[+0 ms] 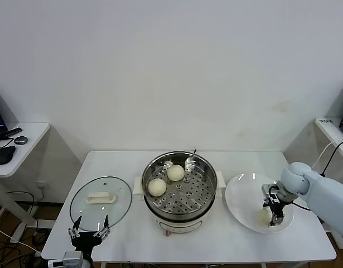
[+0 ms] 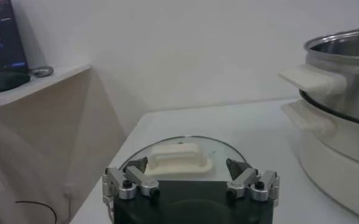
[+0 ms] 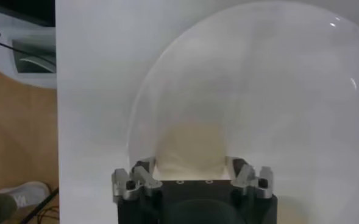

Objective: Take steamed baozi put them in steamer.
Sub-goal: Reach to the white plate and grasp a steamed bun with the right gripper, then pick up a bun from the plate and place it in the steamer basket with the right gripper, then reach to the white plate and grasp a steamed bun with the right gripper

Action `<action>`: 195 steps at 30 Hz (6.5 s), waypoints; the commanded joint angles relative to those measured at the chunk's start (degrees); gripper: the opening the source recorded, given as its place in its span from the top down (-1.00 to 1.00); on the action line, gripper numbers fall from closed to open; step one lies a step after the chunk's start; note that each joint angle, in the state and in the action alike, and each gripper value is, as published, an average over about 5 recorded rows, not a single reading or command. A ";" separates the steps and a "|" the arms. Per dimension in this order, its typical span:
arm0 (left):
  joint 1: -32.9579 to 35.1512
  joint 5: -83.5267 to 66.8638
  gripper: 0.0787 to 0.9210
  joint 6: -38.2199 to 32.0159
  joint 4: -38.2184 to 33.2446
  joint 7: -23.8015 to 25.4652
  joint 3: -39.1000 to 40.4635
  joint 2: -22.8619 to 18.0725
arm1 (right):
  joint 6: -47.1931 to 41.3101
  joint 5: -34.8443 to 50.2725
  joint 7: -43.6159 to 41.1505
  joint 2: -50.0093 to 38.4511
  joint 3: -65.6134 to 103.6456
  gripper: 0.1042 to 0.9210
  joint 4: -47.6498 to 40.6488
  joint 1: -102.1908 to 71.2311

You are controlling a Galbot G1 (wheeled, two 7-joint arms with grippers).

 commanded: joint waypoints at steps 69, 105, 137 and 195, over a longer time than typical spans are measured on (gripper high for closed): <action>-1.29 1.02 -0.77 -0.50 -2.80 -1.26 0.11 -2.03 | 59.29 11.28 11.32 28.47 -36.43 -0.06 2.66 42.75; -2.26 -0.85 -0.77 -0.69 -2.16 -1.32 -0.21 -1.54 | 55.07 10.67 9.30 33.82 -40.96 -0.42 6.18 43.02; -1.63 -0.13 -0.77 -0.40 -2.89 -0.74 1.52 -0.34 | -21.51 16.66 -4.41 -0.31 -18.26 -0.76 5.12 40.20; -0.85 1.12 -0.77 -0.24 0.79 -0.43 -0.71 0.07 | 11.87 -16.56 -2.54 10.83 12.39 -0.76 -23.72 3.44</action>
